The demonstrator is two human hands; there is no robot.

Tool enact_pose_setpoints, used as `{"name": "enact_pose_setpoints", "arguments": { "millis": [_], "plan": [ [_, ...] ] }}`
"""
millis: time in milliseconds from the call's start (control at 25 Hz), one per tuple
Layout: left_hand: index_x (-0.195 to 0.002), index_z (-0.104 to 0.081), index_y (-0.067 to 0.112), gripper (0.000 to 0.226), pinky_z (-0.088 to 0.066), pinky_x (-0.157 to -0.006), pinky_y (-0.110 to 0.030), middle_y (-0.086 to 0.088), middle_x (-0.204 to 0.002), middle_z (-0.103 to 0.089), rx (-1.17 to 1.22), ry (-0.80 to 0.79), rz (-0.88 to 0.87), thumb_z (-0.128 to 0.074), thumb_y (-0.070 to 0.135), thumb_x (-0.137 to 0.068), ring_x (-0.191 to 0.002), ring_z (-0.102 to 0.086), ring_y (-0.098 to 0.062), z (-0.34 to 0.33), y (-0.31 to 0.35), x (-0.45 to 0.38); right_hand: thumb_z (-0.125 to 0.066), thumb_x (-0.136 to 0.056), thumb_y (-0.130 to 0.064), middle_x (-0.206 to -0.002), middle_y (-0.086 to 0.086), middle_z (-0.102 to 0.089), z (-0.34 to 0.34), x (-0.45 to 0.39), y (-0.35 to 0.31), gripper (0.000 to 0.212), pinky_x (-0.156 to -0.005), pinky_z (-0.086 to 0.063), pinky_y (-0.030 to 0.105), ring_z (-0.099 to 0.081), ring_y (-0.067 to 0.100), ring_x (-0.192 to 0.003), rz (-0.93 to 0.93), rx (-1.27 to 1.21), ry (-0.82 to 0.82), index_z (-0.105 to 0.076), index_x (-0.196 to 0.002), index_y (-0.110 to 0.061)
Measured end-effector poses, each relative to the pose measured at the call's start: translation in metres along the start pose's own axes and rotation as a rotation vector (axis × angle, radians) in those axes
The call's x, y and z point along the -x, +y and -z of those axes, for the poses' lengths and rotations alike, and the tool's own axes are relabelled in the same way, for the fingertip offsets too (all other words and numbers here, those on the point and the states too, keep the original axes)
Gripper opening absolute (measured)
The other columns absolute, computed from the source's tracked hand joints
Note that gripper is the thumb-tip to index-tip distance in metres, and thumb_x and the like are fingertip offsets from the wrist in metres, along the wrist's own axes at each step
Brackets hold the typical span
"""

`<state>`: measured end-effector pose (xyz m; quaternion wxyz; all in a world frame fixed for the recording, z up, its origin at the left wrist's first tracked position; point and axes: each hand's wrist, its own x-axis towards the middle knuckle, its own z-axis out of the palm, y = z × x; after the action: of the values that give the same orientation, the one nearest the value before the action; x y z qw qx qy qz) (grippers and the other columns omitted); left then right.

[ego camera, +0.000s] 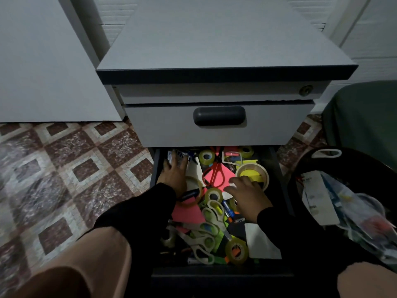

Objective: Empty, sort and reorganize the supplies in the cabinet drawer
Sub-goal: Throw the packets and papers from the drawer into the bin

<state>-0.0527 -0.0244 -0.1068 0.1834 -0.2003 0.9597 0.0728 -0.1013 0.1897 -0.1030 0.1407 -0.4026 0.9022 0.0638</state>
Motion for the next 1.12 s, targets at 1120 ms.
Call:
{"name": "enact_pose_setpoints", "arguments": {
  "millis": [1120],
  "plan": [
    [-0.123, -0.042, 0.019, 0.046, -0.043, -0.068, -0.03, -0.002, -0.122, -0.048, -0.07, 0.271, -0.124, -0.032, 0.054, -0.095, -0.103, -0.056, -0.022, 0.015, 0.008, 0.082, -0.042, -0.093, -0.002, -0.126, 0.017, -0.055, 0.027, -0.011, 0.004, 0.027, -0.091, -0.044, 0.031, -0.054, 0.029, -0.114, -0.143, -0.388, -0.013, -0.057, -0.115, -0.001]
  ]
}}
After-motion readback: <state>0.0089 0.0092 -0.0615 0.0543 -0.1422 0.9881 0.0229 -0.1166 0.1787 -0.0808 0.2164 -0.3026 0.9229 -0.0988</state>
